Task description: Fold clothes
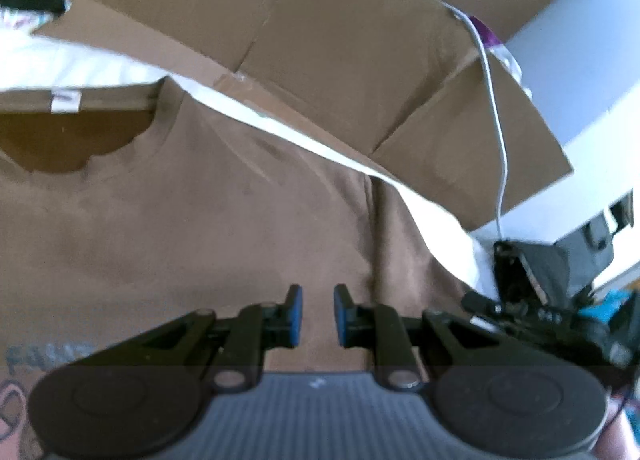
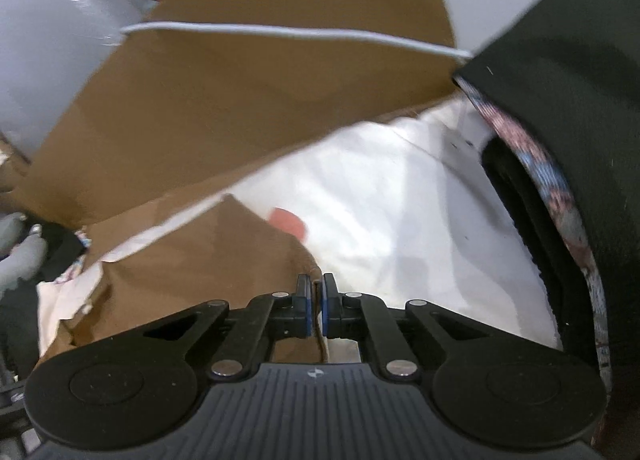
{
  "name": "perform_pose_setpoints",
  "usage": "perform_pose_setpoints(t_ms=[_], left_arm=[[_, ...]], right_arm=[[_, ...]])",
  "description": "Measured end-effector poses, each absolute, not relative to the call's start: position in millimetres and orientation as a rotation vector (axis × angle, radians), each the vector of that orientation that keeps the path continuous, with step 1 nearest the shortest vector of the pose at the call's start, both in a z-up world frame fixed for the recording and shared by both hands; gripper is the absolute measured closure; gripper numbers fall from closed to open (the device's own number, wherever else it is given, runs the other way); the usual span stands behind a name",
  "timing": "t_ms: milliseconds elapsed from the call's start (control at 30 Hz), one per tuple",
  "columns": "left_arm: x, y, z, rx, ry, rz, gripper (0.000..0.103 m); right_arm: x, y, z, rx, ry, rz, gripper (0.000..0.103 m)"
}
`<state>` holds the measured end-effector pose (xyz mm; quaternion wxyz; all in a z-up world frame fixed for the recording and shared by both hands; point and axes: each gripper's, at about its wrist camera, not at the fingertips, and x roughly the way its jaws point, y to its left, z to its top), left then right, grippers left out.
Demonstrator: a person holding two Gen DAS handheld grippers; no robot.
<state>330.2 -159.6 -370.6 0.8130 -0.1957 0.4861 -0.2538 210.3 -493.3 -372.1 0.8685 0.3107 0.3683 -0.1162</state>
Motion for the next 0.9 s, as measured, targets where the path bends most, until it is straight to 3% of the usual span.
perform_pose_setpoints(t_ms=[300,633,900], left_arm=[[369,-202,-358,-0.347,0.961,-0.603,0.091],[401,-231,-374,-0.337,0.970,-0.599,0.102],[428,-254,-377,-0.334,0.952,-0.617,0.103]], right_arm=[[211,-473,-321,0.690,0.683,-0.189,0.101],[212,-480,-312,0.725,0.665,-0.172,0.102],[214,-475,-303,0.728,0.647,-0.139,0.102]])
